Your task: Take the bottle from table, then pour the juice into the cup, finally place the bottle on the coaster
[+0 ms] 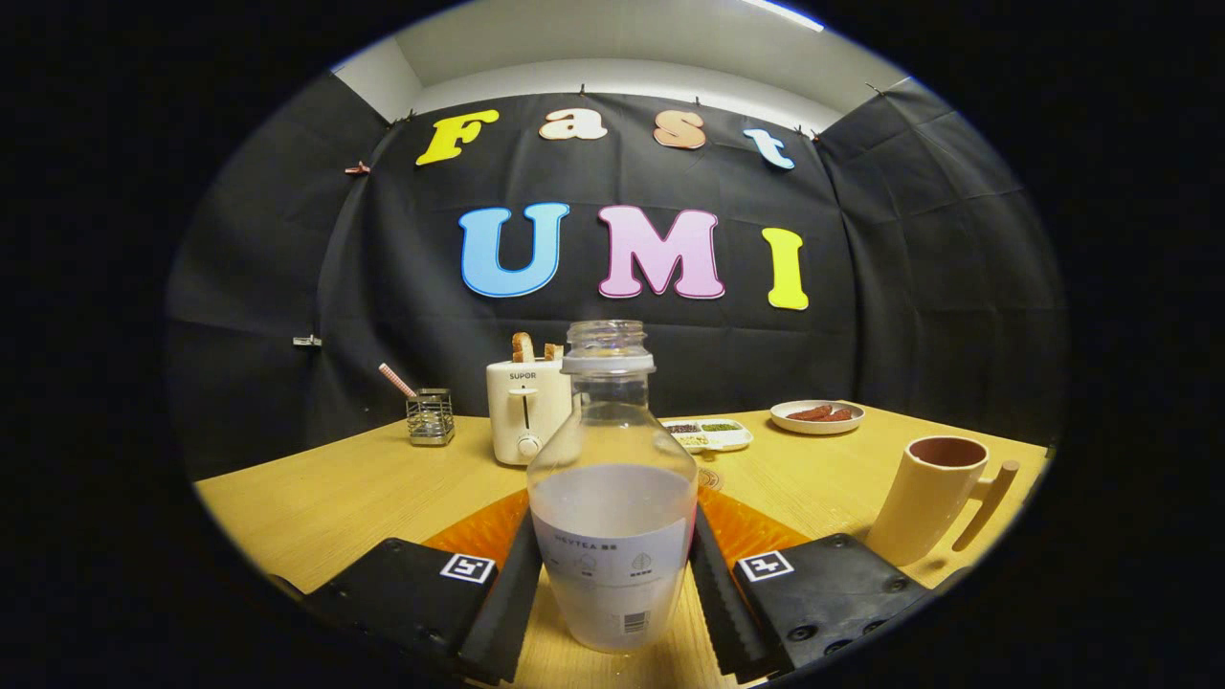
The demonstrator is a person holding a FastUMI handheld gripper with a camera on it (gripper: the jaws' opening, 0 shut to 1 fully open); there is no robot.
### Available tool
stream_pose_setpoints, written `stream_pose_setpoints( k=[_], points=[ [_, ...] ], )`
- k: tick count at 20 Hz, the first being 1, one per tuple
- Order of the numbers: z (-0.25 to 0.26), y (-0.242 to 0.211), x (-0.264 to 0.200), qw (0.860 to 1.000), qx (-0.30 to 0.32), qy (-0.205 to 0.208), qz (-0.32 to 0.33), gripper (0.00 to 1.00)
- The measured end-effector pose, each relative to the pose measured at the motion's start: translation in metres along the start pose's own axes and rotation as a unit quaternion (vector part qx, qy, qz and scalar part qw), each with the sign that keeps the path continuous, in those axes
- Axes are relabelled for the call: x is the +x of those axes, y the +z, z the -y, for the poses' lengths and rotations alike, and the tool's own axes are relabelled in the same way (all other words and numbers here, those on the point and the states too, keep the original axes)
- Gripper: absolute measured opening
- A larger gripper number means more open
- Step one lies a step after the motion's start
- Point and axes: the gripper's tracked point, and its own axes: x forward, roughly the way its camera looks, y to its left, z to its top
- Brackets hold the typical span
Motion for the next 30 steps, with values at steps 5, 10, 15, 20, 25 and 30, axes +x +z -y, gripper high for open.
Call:
stream_pose_setpoints(
  k=[5,10,15,20,25,30],
  points=[
    [-0.002,0.029,-0.005,1.000,-0.015,-0.022,-0.010,0.75],
    [-0.015,0.093,-0.006,0.999,0.031,-0.023,-0.009,0.75],
    [-0.003,0.138,-0.018,1.000,0.015,-0.019,-0.011,0.75],
    [0.016,0.157,-0.021,1.000,0.014,-0.008,-0.023,0.75],
    [0.032,0.165,-0.014,0.998,0.047,0.000,-0.028,0.75],
    [0.051,0.155,-0.016,0.995,0.084,-0.004,-0.051,0.75]
  ],
)
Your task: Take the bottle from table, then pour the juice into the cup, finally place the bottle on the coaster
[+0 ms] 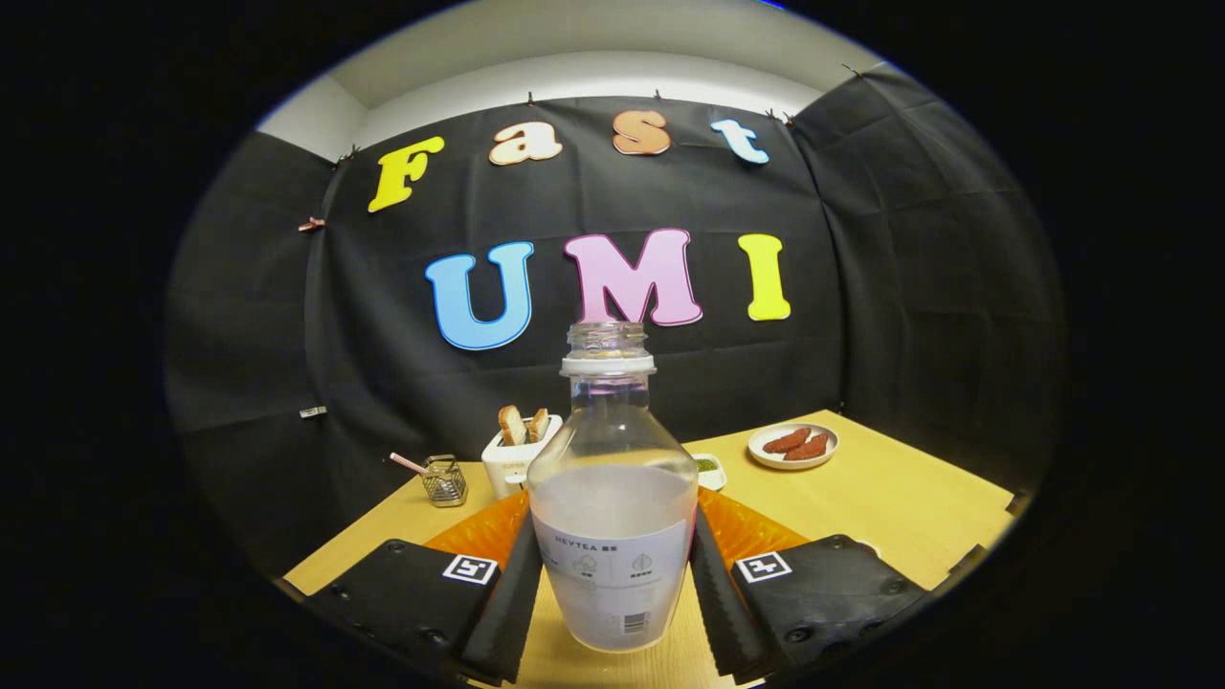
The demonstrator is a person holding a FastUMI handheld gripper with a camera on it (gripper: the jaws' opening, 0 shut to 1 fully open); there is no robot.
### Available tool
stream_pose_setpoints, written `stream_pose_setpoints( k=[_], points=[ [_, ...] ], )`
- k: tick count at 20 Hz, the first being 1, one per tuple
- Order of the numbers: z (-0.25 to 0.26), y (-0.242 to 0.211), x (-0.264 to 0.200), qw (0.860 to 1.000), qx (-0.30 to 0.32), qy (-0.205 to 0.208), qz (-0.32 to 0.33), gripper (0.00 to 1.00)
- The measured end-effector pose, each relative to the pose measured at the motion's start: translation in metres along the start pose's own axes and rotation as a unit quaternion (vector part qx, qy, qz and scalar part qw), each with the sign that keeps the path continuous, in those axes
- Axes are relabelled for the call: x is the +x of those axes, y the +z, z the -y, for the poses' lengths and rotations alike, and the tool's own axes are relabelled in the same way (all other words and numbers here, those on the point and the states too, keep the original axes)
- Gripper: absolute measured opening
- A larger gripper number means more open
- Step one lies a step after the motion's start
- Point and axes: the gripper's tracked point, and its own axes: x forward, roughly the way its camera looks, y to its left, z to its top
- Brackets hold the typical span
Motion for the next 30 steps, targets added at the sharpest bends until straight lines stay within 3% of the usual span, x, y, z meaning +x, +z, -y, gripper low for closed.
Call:
stream_pose_setpoints(
  k=[6,10,15,20,30],
  points=[
    [0.009,-0.023,-0.005,0.993,0.107,0.017,-0.043,0.75],
    [0.017,-0.047,-0.010,0.973,0.213,0.026,-0.080,0.75],
    [0.045,-0.069,-0.007,0.931,0.354,-0.003,-0.087,0.75],
    [0.070,-0.074,0.002,0.877,0.475,-0.025,-0.072,0.75],
    [0.089,-0.088,0.016,0.795,0.602,-0.045,-0.056,0.75]
  ],
)
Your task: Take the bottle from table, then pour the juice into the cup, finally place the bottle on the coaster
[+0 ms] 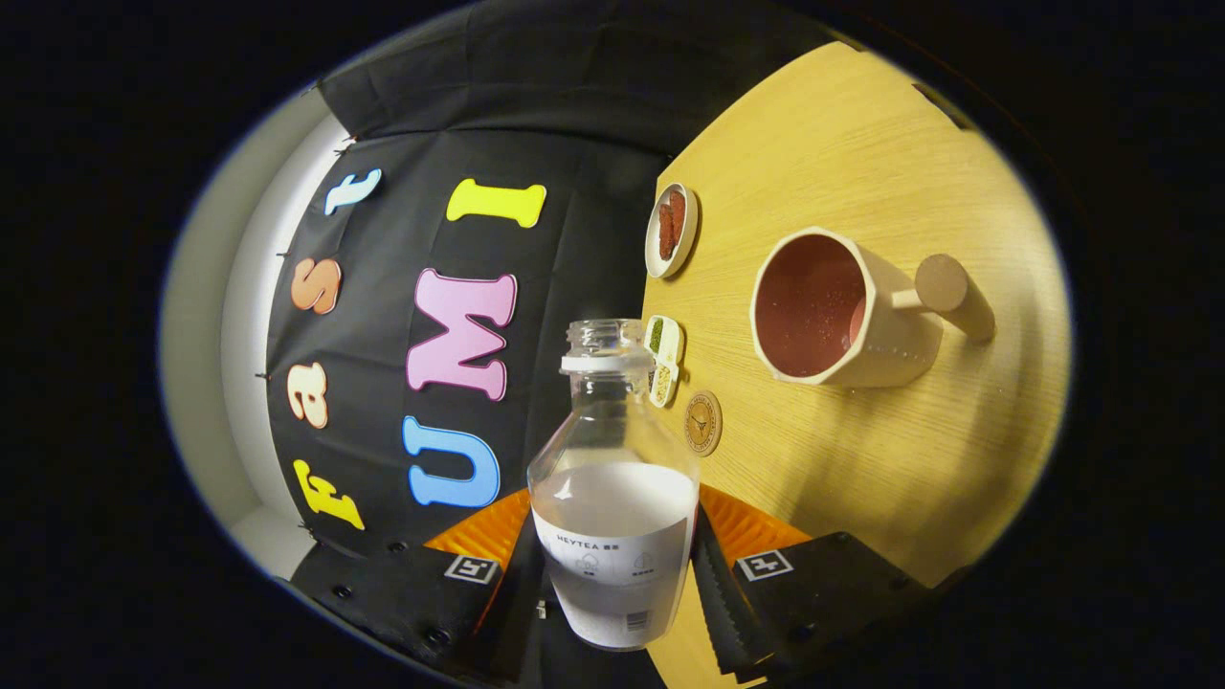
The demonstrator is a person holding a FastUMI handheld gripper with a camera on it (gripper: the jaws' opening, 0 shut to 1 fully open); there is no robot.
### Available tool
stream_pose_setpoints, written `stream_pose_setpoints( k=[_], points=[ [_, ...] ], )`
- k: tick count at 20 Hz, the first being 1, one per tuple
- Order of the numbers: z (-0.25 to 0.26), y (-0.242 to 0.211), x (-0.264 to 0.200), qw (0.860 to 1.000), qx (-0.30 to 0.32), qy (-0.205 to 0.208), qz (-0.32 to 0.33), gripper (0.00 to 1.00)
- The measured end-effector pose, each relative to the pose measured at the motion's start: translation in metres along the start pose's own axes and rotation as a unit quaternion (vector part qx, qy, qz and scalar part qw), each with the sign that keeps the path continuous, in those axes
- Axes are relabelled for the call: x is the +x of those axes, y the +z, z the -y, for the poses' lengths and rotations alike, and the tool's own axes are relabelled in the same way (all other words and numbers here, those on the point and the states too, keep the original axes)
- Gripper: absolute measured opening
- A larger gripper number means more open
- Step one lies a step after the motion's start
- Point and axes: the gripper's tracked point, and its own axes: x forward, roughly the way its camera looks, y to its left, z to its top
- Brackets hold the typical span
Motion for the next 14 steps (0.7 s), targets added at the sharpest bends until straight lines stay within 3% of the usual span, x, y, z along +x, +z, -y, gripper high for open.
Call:
stream_pose_setpoints(
  k=[5,14],
  points=[
    [0.008,0.011,0.002,0.998,0.066,-0.002,0.012,0.75],
    [0.023,0.008,0.013,0.993,0.116,-0.019,0.005,0.75]
  ],
)
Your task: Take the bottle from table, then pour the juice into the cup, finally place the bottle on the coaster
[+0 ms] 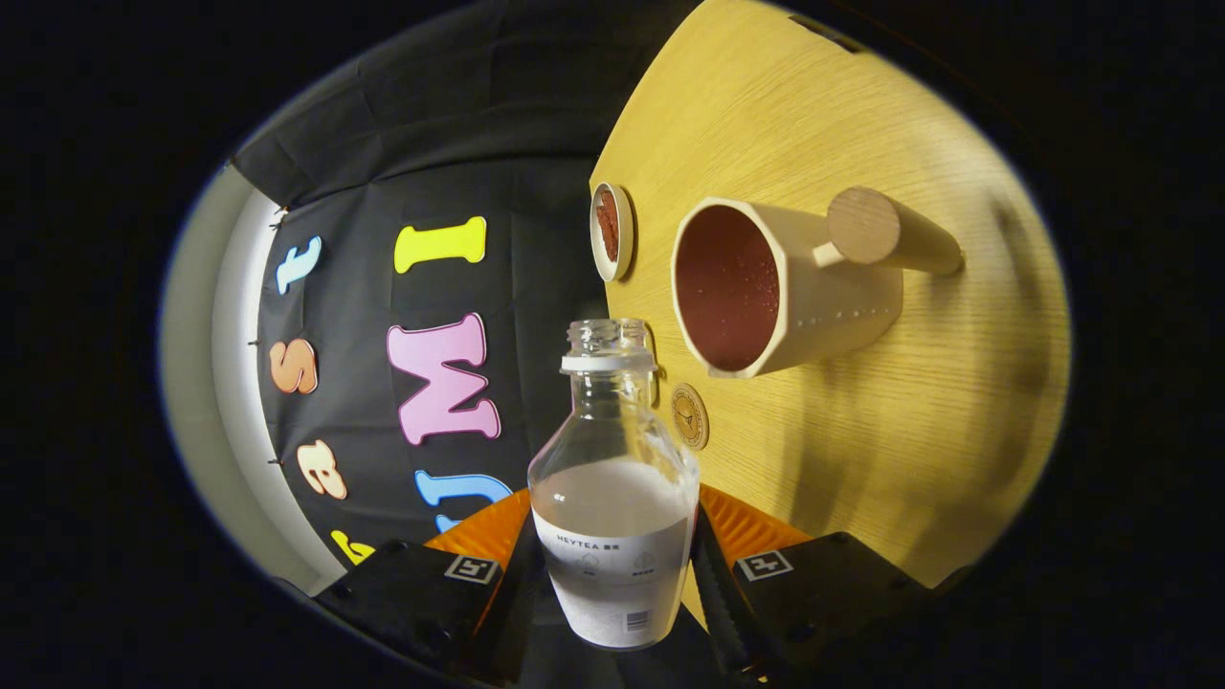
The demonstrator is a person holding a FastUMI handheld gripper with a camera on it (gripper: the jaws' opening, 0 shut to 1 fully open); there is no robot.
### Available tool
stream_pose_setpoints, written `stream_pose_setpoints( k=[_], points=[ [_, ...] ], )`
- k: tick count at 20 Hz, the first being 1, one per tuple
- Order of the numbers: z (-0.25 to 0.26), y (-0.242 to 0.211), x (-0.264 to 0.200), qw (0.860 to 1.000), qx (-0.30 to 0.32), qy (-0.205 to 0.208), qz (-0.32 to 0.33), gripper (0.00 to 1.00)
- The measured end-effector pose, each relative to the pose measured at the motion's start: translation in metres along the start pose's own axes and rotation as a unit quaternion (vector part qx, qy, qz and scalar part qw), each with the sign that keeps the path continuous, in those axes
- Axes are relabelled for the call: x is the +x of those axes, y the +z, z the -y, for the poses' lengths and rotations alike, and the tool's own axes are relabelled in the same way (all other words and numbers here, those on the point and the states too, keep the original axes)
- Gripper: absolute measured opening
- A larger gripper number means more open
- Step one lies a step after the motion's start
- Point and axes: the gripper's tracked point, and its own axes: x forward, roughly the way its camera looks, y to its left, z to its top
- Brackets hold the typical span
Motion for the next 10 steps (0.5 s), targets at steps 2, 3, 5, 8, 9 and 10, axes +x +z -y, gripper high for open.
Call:
stream_pose_setpoints(
  k=[2,3,5,8,9,10],
  points=[
    [-0.0021,0.0007,0.0023,1.000,0.024,0.002,0.000,0.75],
    [-0.0040,0.0013,0.0025,0.999,0.038,0.005,0.000,0.75],
    [-0.0045,0.0012,0.0036,0.998,0.057,0.007,0.002,0.75],
    [-0.0004,0.0030,0.0059,0.997,0.071,0.003,0.006,0.75],
    [0.0015,0.0027,0.0069,0.997,0.076,0.002,0.004,0.75],
    [0.0027,0.0033,0.0078,0.997,0.081,-0.001,0.003,0.75]
  ],
)
